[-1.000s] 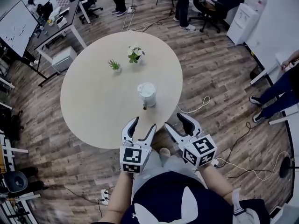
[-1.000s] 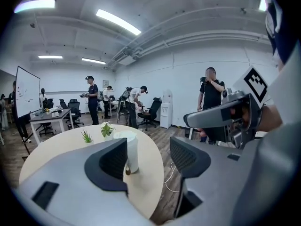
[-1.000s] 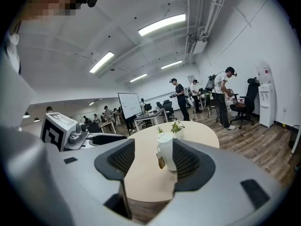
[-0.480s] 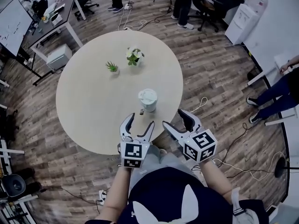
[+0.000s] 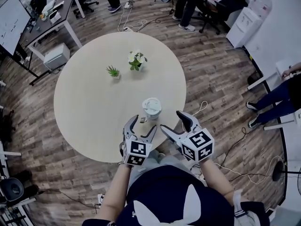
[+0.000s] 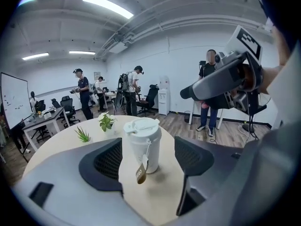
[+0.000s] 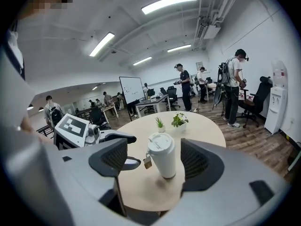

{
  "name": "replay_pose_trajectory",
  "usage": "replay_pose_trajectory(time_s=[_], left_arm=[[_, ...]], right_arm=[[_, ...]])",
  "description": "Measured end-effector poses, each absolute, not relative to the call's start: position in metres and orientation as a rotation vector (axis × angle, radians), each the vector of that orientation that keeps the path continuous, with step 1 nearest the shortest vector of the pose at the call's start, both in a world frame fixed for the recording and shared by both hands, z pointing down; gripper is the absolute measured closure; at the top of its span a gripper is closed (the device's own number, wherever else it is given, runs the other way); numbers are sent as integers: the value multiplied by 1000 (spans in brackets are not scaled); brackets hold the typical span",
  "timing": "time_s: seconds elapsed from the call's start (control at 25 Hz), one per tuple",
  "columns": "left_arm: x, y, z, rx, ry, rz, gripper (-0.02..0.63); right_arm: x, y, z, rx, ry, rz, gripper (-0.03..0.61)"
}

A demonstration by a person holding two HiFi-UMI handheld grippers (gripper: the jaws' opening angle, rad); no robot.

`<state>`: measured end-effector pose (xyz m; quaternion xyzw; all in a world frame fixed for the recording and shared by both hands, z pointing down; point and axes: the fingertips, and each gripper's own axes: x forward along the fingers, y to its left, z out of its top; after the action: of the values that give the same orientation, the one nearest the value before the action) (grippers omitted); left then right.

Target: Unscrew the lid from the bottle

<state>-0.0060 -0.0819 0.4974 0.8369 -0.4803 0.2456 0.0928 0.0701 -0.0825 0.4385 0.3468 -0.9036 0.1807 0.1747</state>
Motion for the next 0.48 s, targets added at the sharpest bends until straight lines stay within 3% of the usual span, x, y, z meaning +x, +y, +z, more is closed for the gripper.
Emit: replay_pose_trajectory(time_s=[0.48], left_arm=[[3, -110, 548, 2472, -1288, 826, 279]], right_arm=[[45, -111, 462, 933, -2485, 505, 192]])
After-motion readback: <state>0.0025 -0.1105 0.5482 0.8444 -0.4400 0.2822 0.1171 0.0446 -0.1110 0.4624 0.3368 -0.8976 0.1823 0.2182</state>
